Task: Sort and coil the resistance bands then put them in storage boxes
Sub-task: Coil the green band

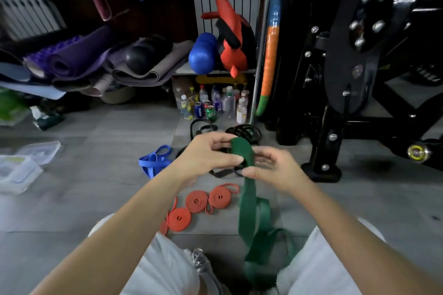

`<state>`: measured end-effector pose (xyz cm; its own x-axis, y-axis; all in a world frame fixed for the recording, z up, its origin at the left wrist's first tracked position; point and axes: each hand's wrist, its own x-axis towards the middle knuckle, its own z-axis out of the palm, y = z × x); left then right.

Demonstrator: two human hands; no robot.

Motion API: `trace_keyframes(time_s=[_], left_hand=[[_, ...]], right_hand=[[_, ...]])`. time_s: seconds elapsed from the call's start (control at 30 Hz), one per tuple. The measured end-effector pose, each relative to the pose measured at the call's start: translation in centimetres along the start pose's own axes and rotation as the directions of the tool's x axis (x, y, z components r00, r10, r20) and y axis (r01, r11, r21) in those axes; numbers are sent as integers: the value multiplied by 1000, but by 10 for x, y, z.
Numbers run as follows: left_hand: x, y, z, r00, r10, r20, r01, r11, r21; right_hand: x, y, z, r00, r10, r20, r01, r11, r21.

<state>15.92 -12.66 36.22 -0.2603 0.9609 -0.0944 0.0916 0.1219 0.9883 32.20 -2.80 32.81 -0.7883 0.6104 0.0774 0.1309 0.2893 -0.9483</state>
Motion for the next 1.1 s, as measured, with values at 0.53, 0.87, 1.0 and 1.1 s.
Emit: trace_keyframes(time_s=[0.53,0.87,1.0,1.1], left_hand=[[-40,-31,-23,996,26,83,14,891,-453],[-45,-21,-15,990,92,110,-133,311,941],[-39,-20,0,992,89,86,-109,294,949],[-40,-22,1,998,56,29,-56,573,818]], right_hand=[[-11,15,42,998,3,70,-4,1000,14],[-8,-2,32,983,33,178,80,801,-593],[-7,-16,29,975,-27,222,156,797,-584],[-9,-22,18,975,28,221,87,866,-493]])
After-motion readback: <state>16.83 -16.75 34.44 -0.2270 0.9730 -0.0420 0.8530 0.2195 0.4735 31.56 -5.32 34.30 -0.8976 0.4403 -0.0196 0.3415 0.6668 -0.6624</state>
